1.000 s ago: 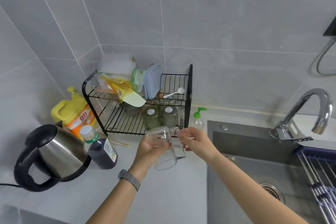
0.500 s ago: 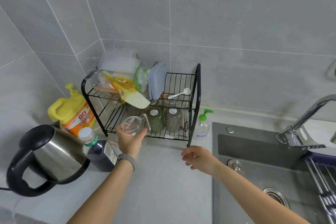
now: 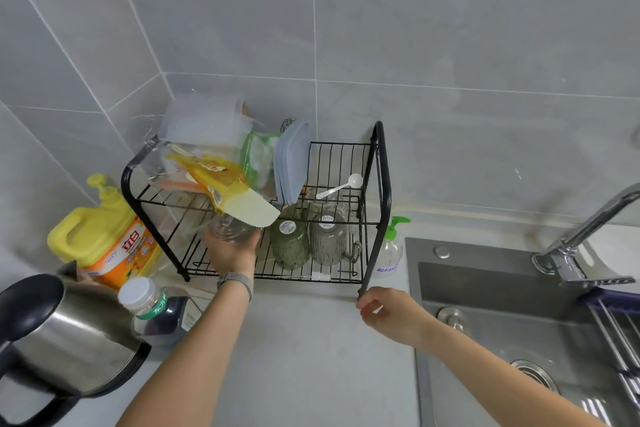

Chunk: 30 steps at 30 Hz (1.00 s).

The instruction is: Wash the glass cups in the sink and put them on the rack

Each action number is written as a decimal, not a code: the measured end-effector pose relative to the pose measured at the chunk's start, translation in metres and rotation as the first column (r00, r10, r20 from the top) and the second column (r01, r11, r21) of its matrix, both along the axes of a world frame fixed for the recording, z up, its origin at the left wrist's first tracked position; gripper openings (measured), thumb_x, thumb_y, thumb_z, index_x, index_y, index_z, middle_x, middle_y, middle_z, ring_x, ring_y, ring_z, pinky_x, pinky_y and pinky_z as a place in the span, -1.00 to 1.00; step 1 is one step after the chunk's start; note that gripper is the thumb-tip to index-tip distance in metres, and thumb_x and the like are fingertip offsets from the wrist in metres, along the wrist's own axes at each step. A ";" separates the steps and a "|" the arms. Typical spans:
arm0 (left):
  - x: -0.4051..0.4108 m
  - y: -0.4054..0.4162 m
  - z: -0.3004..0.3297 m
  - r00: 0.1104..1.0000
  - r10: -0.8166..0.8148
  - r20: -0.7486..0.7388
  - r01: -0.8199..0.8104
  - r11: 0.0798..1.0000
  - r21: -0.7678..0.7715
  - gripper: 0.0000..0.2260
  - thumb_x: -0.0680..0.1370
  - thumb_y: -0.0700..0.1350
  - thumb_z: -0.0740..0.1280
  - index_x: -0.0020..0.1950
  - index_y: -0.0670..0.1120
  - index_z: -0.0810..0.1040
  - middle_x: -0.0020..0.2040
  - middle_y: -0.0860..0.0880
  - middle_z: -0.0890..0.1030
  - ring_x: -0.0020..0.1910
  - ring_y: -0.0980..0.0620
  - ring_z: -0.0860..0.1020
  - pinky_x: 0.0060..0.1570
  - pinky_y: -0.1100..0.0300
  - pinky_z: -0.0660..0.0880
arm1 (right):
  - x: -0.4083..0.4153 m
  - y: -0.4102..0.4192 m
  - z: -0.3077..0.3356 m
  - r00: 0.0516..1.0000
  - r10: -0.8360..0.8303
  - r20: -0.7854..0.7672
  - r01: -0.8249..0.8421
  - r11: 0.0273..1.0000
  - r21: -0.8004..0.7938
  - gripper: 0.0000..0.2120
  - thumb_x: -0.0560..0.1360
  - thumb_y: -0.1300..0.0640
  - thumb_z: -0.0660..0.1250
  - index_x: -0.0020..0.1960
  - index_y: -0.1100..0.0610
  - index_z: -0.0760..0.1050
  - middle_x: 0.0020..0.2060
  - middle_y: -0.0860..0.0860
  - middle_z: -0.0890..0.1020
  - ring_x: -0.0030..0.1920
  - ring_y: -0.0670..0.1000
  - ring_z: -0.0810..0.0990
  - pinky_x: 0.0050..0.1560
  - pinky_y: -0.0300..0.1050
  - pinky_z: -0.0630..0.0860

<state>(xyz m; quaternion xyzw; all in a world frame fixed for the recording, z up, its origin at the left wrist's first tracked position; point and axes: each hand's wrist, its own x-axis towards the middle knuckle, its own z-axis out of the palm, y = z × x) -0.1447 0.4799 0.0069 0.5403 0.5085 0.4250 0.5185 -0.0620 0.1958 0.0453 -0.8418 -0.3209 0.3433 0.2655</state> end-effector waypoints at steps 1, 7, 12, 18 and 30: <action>0.003 0.007 -0.006 1.000 -0.004 0.017 0.004 1.000 -0.016 -0.26 0.23 -0.14 0.63 0.31 -0.07 0.33 -0.01 0.06 0.55 -0.08 0.01 0.60 0.01 0.05 0.58 | 0.001 0.000 -0.001 1.000 -0.006 -0.007 0.006 1.000 -0.001 -0.86 0.54 0.17 0.26 0.00 -0.05 0.52 -0.04 -0.08 0.57 -0.27 -0.19 0.48 -0.29 -0.46 0.43; 0.013 0.024 -0.033 1.000 -0.026 -0.013 0.025 0.997 -0.075 -0.20 0.18 -0.13 0.62 0.33 -0.03 0.32 0.12 -0.04 0.59 0.01 -0.01 0.62 0.07 -0.02 0.60 | 0.001 0.000 -0.013 1.000 -0.011 -0.020 0.010 1.000 -0.025 -0.86 0.54 0.15 0.26 -0.04 -0.09 0.49 -0.07 -0.09 0.55 -0.29 -0.20 0.47 -0.28 -0.43 0.44; 0.016 0.022 -0.036 0.994 -0.076 -0.081 0.075 0.997 -0.008 -0.21 0.23 -0.13 0.63 0.37 -0.05 0.31 0.18 -0.02 0.59 0.03 0.00 0.58 0.01 0.12 0.50 | 0.001 0.004 -0.016 0.999 -0.013 -0.052 0.011 0.999 -0.042 -0.86 0.55 0.14 0.25 -0.03 -0.09 0.50 -0.06 -0.09 0.55 -0.22 -0.12 0.51 -0.21 -0.42 0.45; 0.016 0.021 -0.036 0.990 -0.111 -0.084 0.113 0.993 0.023 -0.15 0.23 -0.10 0.66 0.41 -0.09 0.30 0.21 0.06 0.51 0.07 0.07 0.51 0.07 0.18 0.43 | 0.000 0.008 -0.016 0.994 -0.034 -0.104 0.029 0.999 -0.042 -0.82 0.54 0.14 0.23 -0.08 -0.14 0.47 -0.04 -0.07 0.56 -0.15 -0.06 0.55 -0.20 -0.36 0.47; 0.017 0.028 -0.052 0.990 -0.085 -0.116 0.082 0.996 -0.034 -0.17 0.20 -0.09 0.58 0.40 -0.15 0.29 0.24 -0.18 0.55 0.17 -0.14 0.57 0.18 -0.10 0.53 | -0.002 0.005 -0.014 0.987 -0.052 -0.149 0.050 0.999 -0.018 -0.76 0.55 0.14 0.23 -0.15 -0.20 0.44 0.00 -0.02 0.57 -0.09 -0.04 0.55 -0.21 -0.37 0.44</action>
